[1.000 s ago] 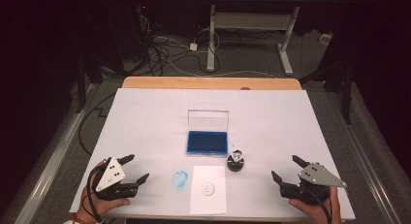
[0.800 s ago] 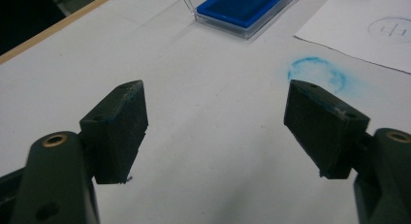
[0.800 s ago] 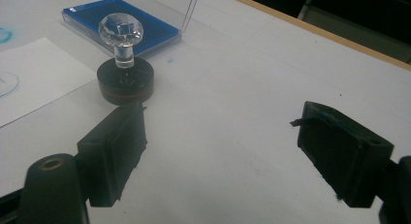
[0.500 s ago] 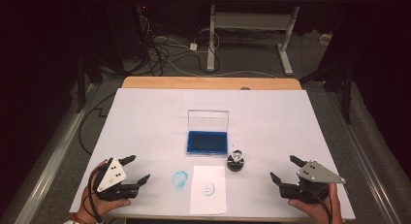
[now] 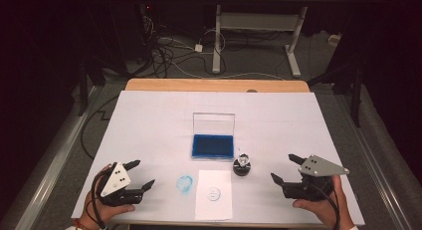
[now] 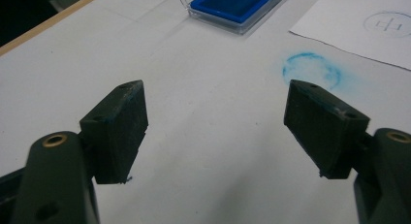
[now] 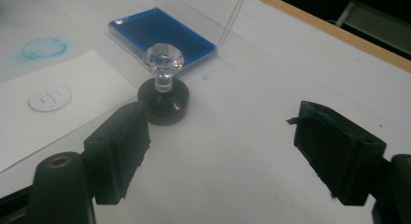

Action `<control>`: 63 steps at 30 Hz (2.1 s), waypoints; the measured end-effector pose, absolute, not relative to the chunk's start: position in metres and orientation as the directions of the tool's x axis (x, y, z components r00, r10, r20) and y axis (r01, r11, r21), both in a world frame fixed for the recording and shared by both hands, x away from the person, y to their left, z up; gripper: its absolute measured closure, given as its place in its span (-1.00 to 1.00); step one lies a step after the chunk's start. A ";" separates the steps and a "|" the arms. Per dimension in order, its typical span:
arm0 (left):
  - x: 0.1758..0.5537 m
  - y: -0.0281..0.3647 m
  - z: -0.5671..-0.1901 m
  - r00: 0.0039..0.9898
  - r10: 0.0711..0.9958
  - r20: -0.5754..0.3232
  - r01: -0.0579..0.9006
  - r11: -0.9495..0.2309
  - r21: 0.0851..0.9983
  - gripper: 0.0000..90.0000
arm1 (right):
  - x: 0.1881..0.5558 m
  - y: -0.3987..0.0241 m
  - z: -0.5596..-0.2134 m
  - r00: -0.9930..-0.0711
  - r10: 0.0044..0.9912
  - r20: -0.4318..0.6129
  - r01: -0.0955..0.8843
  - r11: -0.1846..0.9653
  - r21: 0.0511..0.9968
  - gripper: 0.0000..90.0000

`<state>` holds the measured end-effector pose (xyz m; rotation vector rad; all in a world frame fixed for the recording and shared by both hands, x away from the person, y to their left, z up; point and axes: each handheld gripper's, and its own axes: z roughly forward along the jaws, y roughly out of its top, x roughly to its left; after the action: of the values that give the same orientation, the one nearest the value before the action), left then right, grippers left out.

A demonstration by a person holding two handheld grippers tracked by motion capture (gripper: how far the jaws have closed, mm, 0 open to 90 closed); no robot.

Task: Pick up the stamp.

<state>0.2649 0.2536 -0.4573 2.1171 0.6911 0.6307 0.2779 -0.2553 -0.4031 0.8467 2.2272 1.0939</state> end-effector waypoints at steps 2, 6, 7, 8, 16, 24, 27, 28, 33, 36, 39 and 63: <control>0.266 0.253 -0.457 0.728 0.653 0.207 0.246 -0.532 0.810 -0.49 | 0.281 -0.251 -0.400 -0.684 0.709 -0.170 0.308 0.492 0.814 -0.54; 0.265 0.252 -0.458 0.733 0.652 0.195 0.259 -0.532 0.806 -0.49 | 0.293 -0.236 -0.390 -0.718 0.679 -0.155 0.319 0.518 0.793 -0.55; 0.265 0.252 -0.458 0.733 0.652 0.195 0.259 -0.532 0.806 -0.49 | 0.295 -0.232 -0.390 -0.726 0.669 -0.161 0.316 0.533 0.785 -0.54; 0.265 0.252 -0.458 0.733 0.650 0.198 0.257 -0.535 0.805 -0.49 | 0.298 -0.227 -0.390 -0.735 0.658 -0.164 0.318 0.547 0.774 -0.51; 0.266 0.252 -0.459 0.741 0.640 0.204 0.250 -0.545 0.800 -0.49 | 0.323 -0.196 -0.401 -0.779 0.613 -0.128 0.370 0.616 0.695 -0.49; 0.267 0.251 -0.460 0.749 0.631 0.201 0.253 -0.552 0.794 -0.49 | 0.349 -0.176 -0.409 -0.798 0.596 -0.082 0.407 0.636 0.656 -0.44; 0.267 0.251 -0.461 0.752 0.627 0.202 0.251 -0.556 0.793 -0.49 | 0.357 -0.168 -0.418 -0.803 0.590 -0.081 0.415 0.651 0.635 -0.41; 0.267 0.251 -0.461 0.753 0.630 0.191 0.263 -0.553 0.791 -0.49 | 0.358 -0.167 -0.420 -0.805 0.588 -0.079 0.417 0.656 0.629 -0.39; 0.267 0.251 -0.462 0.754 0.624 0.203 0.255 -0.563 0.786 -0.49 | 0.363 -0.164 -0.426 -0.809 0.584 -0.071 0.426 0.665 0.614 -0.31; 0.267 0.250 -0.462 0.756 0.625 0.195 0.265 -0.564 0.782 -0.49 | 0.363 -0.163 -0.428 -0.815 0.576 -0.065 0.420 0.664 0.619 -0.20; 0.269 0.251 -0.462 0.756 0.620 0.207 0.256 -0.572 0.779 -0.49 | 0.363 -0.162 -0.428 -0.824 0.563 -0.067 0.404 0.667 0.626 -0.12; 0.268 0.250 -0.464 0.769 0.606 0.201 0.266 -0.590 0.763 -0.49 | 0.360 -0.160 -0.428 -0.828 0.555 -0.085 0.389 0.676 0.626 0.26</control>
<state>0.2683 0.2496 -0.4642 2.2062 0.6470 0.5801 0.3597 -0.1600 -0.4275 0.7551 2.6228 0.8887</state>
